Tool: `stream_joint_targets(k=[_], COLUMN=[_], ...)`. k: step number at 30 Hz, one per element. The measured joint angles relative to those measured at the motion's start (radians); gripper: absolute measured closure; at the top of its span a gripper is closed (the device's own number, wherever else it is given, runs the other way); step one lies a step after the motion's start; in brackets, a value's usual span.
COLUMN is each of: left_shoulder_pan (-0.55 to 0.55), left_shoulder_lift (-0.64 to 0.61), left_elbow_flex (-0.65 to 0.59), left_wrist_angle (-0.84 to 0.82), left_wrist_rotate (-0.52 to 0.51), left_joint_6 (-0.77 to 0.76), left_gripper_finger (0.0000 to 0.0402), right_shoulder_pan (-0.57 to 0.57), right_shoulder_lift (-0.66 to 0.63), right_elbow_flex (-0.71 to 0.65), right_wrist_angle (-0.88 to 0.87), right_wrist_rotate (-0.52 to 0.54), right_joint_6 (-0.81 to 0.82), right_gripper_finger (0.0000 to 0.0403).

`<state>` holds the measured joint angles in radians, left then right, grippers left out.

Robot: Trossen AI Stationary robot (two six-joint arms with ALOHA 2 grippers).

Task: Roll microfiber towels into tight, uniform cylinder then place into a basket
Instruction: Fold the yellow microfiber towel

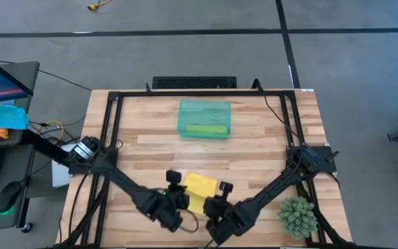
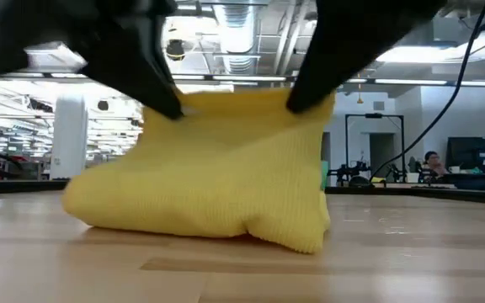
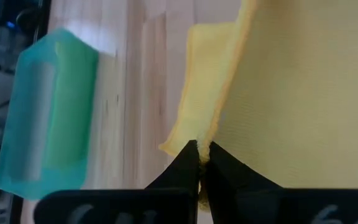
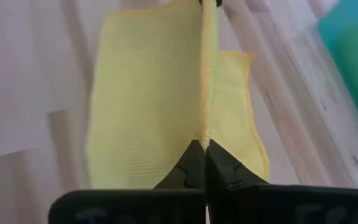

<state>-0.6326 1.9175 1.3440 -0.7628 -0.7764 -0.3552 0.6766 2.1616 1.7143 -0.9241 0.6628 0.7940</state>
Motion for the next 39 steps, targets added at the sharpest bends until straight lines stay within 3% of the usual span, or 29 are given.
stream_joint_targets(k=[8,27,39], left_shoulder_pan=[0.090,0.157,0.157], left_shoulder_lift=[0.000,0.000,0.000], left_elbow_flex=[-0.078,-0.087,-0.088], left_wrist_angle=[0.137,0.141,0.103], left_wrist_rotate=[0.058,0.135,0.170], left_joint_6=[0.066,0.075,0.059], left_gripper_finger=[0.0399,0.0375,0.0298], right_shoulder_pan=[-0.039,-0.104,-0.137], right_shoulder_lift=[0.001,0.001,0.001], right_elbow_flex=[-0.100,-0.131,-0.131], right_wrist_angle=[0.003,0.009,0.014], right_wrist_rotate=[-0.005,-0.025,-0.042], right_joint_6=[0.097,0.148,0.149], right_gripper_finger=[0.0392,0.0387,0.0386])
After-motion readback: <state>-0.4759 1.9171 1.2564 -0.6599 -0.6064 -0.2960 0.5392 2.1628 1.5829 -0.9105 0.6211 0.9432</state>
